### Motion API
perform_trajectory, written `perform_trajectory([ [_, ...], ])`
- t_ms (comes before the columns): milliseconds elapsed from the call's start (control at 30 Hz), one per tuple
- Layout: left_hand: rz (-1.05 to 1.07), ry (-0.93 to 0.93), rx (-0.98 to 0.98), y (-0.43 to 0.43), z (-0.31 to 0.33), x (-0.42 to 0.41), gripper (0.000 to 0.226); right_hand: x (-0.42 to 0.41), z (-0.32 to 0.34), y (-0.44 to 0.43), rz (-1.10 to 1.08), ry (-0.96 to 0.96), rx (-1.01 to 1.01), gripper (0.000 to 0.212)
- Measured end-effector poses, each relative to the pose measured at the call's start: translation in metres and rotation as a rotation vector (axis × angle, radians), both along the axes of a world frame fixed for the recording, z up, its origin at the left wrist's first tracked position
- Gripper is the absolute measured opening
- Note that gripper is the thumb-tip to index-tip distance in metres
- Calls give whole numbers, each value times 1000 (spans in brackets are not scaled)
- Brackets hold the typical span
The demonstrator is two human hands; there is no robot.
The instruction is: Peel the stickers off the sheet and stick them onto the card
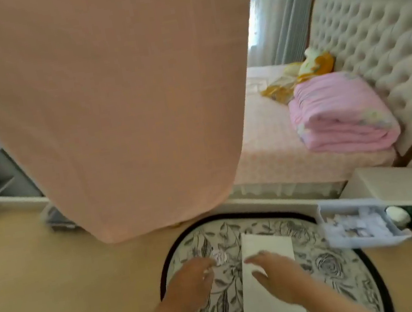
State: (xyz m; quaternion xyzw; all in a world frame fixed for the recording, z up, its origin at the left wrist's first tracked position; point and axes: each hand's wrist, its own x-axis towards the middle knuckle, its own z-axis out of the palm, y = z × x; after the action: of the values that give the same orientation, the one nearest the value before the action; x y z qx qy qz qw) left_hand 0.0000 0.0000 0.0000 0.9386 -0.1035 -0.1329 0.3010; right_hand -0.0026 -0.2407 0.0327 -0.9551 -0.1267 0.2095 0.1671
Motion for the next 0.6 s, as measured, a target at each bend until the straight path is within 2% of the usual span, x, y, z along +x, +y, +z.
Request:
perform_trajectory([
  [167,41,-112,6,-1,-53,51,34,52,-51,24,77,-188,-8,38],
  [400,36,-332,-4,0,-112,77,32,93,-112,47,190,-370,-106,41],
  [500,29,-422,-10,-1,-123,78,29,95,-121,48,141,-414,-56,39],
  [600,17,-466,7,-4,-130,77,27,95,-124,47,53,-381,43,30],
])
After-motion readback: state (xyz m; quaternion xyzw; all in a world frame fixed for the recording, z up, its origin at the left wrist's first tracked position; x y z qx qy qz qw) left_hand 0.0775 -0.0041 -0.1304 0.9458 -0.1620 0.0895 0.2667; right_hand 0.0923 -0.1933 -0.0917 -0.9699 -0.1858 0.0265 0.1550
